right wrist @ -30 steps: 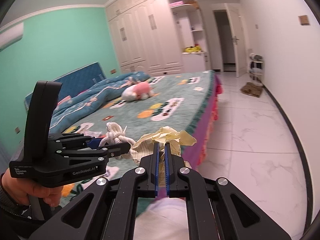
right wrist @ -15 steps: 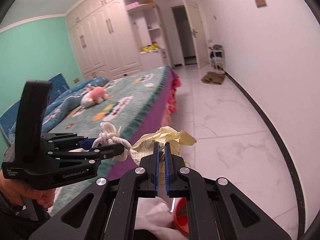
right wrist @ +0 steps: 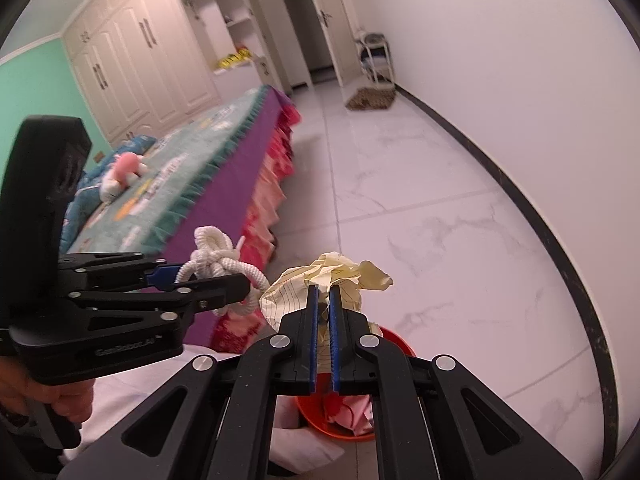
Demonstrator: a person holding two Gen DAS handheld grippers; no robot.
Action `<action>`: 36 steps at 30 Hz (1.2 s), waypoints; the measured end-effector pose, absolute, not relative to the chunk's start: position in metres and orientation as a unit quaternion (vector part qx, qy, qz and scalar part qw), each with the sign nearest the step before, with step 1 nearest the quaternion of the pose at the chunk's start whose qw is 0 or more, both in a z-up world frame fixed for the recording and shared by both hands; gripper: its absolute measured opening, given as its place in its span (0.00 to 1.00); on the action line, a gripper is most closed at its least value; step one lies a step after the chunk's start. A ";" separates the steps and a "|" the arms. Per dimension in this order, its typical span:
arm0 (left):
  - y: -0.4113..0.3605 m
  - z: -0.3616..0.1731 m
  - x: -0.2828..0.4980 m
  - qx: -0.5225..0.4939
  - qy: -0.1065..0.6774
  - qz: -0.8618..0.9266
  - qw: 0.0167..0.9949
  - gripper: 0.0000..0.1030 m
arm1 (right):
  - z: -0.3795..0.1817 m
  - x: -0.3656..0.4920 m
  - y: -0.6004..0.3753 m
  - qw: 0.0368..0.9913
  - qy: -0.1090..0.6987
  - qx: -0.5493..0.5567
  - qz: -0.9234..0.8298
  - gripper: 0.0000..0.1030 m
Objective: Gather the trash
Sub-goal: 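Carry the rope and yellow paper off the bed over the orange bin, then open the right gripper to drop the paper while the left gripper drops the rope, then move both open grippers back over the bed toward the red cup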
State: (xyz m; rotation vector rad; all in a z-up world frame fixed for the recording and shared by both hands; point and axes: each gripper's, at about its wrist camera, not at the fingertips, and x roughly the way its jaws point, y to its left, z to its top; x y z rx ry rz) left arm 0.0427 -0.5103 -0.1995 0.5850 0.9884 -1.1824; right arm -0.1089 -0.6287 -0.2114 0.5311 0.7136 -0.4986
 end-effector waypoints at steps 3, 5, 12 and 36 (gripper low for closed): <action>-0.523 -0.222 0.050 0.264 0.461 -0.523 0.666 0.33 | -0.237 -0.103 -0.636 0.862 0.358 0.263 -0.245 0.05; -0.530 -0.235 0.053 0.262 0.474 -0.520 0.660 0.33 | -0.257 -0.099 -0.642 0.853 0.369 0.273 -0.249 0.05; -0.542 -0.279 0.054 0.254 0.533 -0.509 0.626 0.33 | -0.314 -0.090 -0.656 0.826 0.400 0.305 -0.254 0.05; -0.553 -0.324 0.053 0.266 0.573 -0.495 0.597 0.71 | -0.368 -0.098 -0.671 0.795 0.418 0.344 -0.275 0.30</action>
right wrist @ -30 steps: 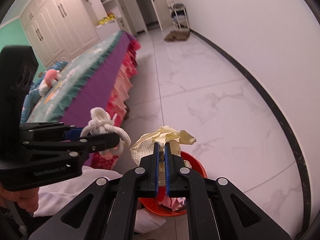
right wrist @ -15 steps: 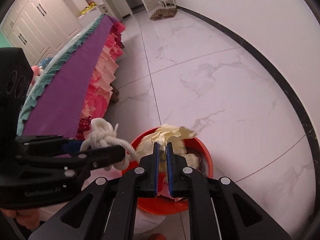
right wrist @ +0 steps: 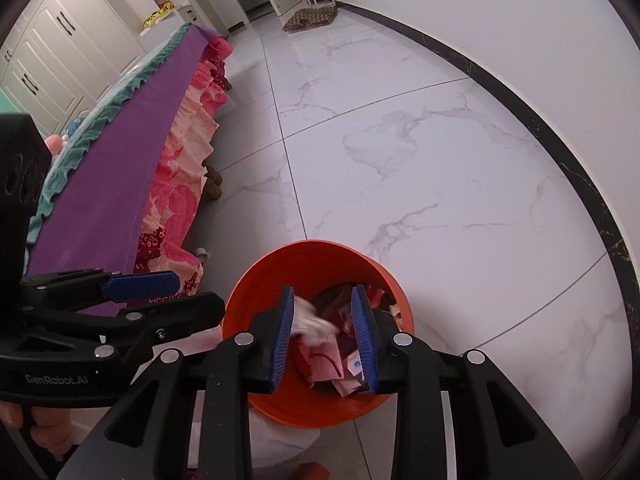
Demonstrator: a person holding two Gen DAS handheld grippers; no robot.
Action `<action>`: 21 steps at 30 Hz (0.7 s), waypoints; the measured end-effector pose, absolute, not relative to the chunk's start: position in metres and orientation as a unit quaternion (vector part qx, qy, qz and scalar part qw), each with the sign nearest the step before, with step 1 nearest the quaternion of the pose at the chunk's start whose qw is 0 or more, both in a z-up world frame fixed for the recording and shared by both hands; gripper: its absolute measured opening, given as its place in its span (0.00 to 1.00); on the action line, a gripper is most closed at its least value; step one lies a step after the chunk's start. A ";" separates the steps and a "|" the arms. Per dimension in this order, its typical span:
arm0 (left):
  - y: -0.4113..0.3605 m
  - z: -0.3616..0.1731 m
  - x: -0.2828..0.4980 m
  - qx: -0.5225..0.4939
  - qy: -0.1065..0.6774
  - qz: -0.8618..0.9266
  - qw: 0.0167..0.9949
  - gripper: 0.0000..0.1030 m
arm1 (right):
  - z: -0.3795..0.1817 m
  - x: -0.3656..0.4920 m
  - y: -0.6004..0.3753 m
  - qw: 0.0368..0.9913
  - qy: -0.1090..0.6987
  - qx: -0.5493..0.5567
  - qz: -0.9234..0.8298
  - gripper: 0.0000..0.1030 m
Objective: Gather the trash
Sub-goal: 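Move both open grippers back over the bed toward the red cup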
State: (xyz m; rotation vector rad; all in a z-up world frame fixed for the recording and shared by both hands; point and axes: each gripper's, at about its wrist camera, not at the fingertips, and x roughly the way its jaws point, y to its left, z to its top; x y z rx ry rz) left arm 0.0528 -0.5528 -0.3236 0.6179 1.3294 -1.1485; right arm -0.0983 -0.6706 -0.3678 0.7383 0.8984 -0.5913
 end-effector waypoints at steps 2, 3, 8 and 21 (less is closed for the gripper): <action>-0.553 -0.323 0.052 0.271 0.567 -0.494 0.601 0.75 | -0.362 -0.101 -0.671 0.797 0.416 0.337 -0.280 0.30; -0.553 -0.323 0.051 0.270 0.566 -0.496 0.600 0.76 | -0.360 -0.102 -0.672 0.798 0.414 0.337 -0.280 0.30; -0.551 -0.320 0.052 0.268 0.562 -0.499 0.602 0.76 | -0.347 -0.103 -0.672 0.804 0.408 0.323 -0.287 0.30; -0.511 -0.223 0.066 0.212 0.471 -0.491 0.702 0.76 | -0.233 -0.095 -0.636 0.863 0.343 0.242 -0.280 0.37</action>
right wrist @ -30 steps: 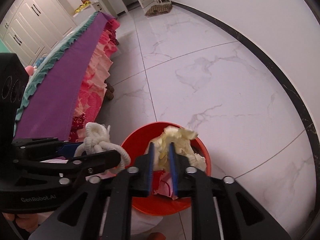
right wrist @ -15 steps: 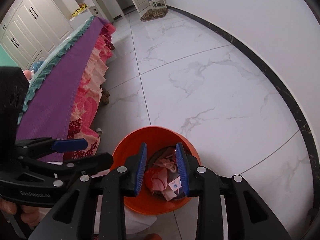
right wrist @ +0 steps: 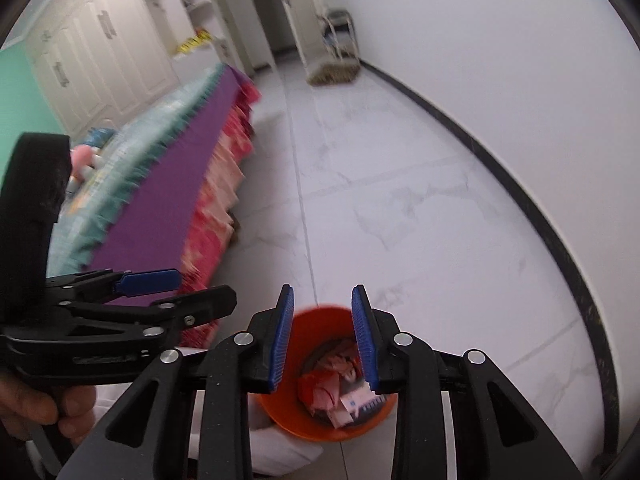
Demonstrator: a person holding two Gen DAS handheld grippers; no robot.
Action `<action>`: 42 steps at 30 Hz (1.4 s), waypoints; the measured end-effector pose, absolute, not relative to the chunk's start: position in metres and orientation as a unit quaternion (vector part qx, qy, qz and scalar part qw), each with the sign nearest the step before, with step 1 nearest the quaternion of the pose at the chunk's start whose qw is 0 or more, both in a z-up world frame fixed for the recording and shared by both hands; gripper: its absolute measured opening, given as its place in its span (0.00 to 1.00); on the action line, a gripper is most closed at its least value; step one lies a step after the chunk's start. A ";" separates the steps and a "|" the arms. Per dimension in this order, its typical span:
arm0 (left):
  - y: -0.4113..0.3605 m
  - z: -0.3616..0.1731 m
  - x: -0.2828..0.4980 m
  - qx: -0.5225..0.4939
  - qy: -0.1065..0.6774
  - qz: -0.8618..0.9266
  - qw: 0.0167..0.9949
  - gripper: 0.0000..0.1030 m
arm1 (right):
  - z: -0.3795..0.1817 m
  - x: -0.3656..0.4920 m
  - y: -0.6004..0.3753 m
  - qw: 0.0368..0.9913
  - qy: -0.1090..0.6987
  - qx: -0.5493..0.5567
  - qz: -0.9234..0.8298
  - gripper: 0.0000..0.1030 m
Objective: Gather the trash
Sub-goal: 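Move both open grippers back over the bed toward the red cup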
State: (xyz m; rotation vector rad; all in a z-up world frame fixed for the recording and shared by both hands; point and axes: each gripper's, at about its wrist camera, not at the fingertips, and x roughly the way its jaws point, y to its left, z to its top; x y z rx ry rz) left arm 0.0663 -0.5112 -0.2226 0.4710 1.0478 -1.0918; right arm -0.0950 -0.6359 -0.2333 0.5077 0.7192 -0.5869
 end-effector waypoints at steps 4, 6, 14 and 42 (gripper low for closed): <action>-0.479 -0.172 0.071 0.183 0.414 -0.474 0.755 0.82 | -0.186 -0.086 -0.611 0.891 0.308 0.197 -0.269 0.40; -0.465 -0.153 0.072 0.175 0.390 -0.464 0.776 0.82 | -0.170 -0.084 -0.602 0.900 0.293 0.191 -0.262 0.44; -0.396 -0.103 0.079 0.146 0.337 -0.415 0.833 0.82 | -0.109 -0.073 -0.551 0.932 0.239 0.162 -0.220 0.52; -0.143 -0.072 0.138 0.056 0.332 -0.199 0.921 0.88 | -0.067 0.084 -0.325 0.964 0.260 0.058 0.019 0.62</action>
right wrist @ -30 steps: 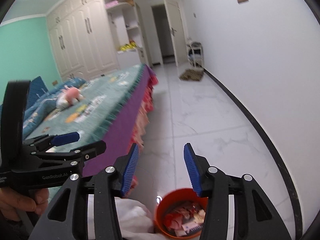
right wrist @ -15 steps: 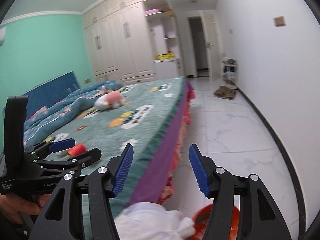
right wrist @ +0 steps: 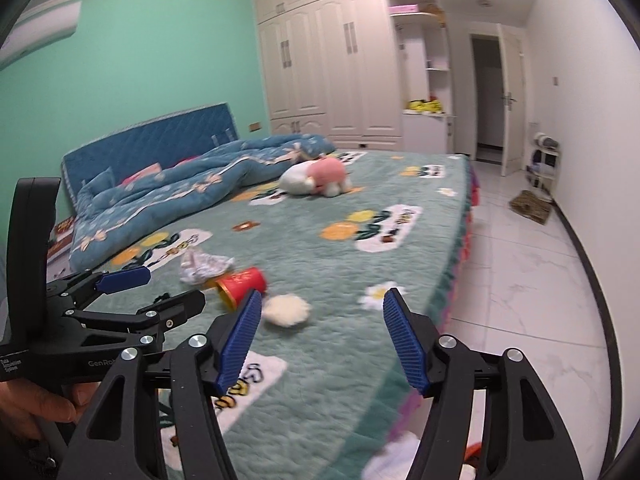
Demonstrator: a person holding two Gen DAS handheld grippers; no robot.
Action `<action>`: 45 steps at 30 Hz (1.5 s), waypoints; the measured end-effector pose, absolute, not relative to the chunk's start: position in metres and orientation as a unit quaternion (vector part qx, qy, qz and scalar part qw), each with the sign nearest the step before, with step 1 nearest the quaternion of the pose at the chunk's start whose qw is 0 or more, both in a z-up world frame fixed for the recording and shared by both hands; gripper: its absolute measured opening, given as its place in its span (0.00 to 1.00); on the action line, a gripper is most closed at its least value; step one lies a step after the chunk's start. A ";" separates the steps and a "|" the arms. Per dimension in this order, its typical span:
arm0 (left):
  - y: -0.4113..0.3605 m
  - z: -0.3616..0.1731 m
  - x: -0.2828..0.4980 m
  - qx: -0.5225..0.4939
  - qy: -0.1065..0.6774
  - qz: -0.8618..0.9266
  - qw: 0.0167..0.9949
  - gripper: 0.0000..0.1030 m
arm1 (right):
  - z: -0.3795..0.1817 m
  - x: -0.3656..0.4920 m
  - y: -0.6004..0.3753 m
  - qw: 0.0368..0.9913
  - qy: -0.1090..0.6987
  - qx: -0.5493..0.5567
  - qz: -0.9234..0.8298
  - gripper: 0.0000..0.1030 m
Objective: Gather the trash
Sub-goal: 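Move both open grippers back over the bed toward the red cup, then lower the left gripper toward the red paper cup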
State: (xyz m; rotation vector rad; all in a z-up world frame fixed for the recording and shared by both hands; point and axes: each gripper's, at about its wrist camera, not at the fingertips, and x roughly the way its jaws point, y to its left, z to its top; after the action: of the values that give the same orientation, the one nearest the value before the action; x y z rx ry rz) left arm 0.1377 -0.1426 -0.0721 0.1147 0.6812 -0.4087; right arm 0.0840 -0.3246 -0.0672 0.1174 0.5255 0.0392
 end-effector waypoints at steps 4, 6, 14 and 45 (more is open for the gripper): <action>-0.125 -0.085 0.154 0.040 0.349 -0.179 0.919 0.88 | -0.076 0.109 -0.304 0.960 0.273 0.047 0.044 0.62; -0.118 -0.090 0.162 0.036 0.356 -0.174 0.917 0.88 | -0.080 0.118 -0.299 0.958 0.279 0.045 0.049 0.62; -0.108 -0.112 0.196 0.027 0.384 -0.164 0.908 0.88 | -0.105 0.156 -0.292 0.950 0.305 0.040 0.061 0.62; -0.107 -0.201 0.294 0.005 0.481 -0.173 0.859 0.88 | -0.165 0.241 -0.282 0.929 0.360 0.044 0.079 0.62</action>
State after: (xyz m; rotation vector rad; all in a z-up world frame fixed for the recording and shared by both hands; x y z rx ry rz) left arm 0.2943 -0.1072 -0.2008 0.0110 1.0106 -0.3637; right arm 0.2412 -0.2823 -0.1647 0.0896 0.7371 0.1627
